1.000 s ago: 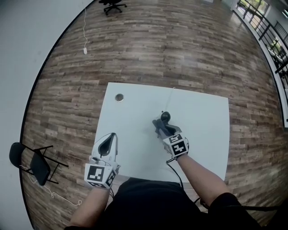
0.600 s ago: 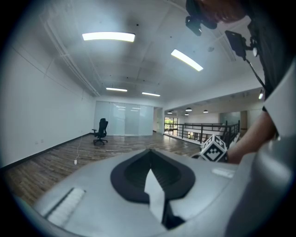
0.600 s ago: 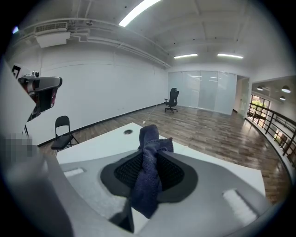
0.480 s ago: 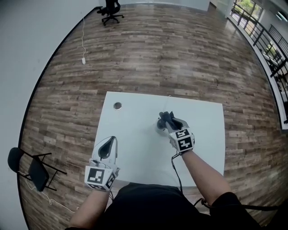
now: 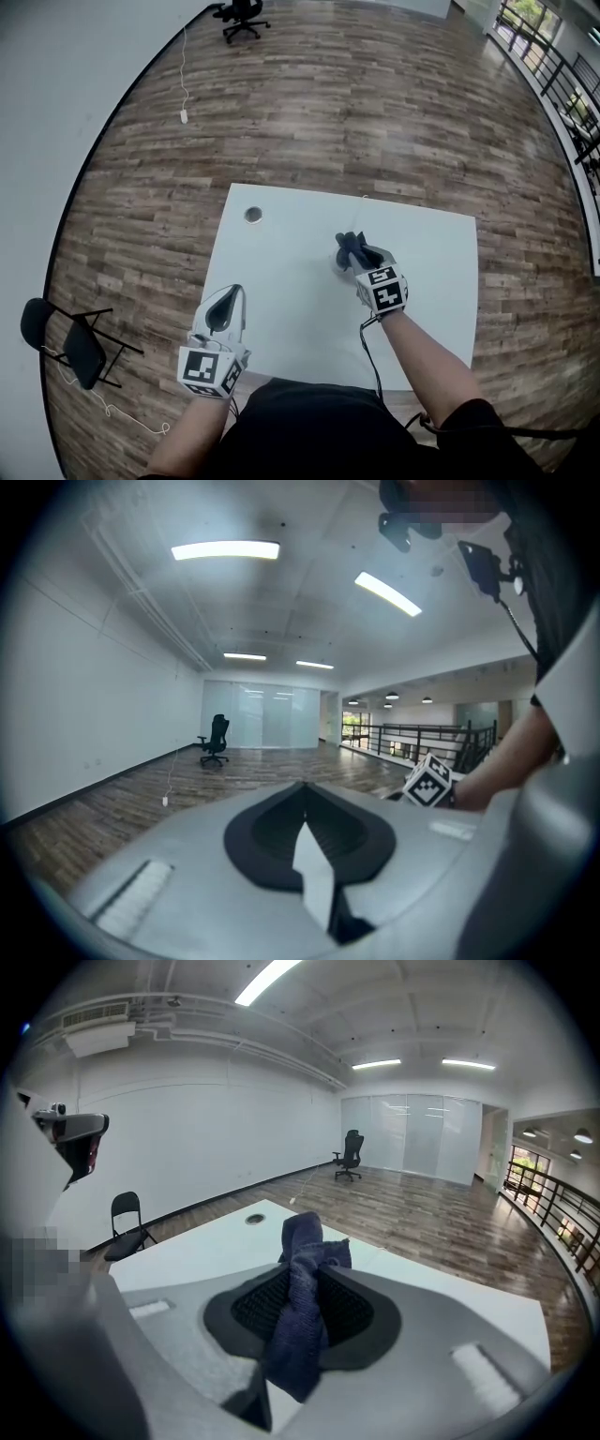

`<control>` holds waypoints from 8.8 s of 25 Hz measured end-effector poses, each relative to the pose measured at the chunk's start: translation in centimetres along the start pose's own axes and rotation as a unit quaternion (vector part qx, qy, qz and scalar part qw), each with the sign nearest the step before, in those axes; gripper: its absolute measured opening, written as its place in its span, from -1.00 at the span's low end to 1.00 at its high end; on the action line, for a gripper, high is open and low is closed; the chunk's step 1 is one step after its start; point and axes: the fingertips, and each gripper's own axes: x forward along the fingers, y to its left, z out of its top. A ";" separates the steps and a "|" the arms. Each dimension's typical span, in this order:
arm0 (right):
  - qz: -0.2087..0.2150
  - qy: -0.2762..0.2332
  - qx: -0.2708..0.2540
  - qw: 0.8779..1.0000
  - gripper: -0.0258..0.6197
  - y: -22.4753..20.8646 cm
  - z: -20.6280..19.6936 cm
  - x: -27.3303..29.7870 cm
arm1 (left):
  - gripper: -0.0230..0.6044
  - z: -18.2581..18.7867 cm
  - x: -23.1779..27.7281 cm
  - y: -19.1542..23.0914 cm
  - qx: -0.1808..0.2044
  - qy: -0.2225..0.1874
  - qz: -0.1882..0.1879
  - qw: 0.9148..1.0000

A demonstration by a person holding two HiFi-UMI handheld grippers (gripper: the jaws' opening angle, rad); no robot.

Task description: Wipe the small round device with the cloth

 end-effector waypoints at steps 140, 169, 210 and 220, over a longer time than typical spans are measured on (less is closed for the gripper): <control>-0.031 -0.041 -0.016 0.999 -0.63 -0.1 2.6 0.1 | -0.91 -2.4 -4.5 2.3 0.016 0.012 0.038 0.999; -0.010 0.036 0.043 0.998 -0.64 -1.2 -5.8 3.6 | -0.91 -3.2 -7.7 1.5 0.028 0.054 0.082 0.995; 0.003 -0.007 -0.091 0.996 -0.64 4.2 0.6 1.7 | -0.91 -4.9 -9.7 4.1 -0.034 0.015 0.103 0.994; 0.031 -0.001 -0.086 0.996 -0.64 6.6 0.1 2.3 | -0.91 -5.1 -9.7 4.2 -0.034 0.024 0.099 0.994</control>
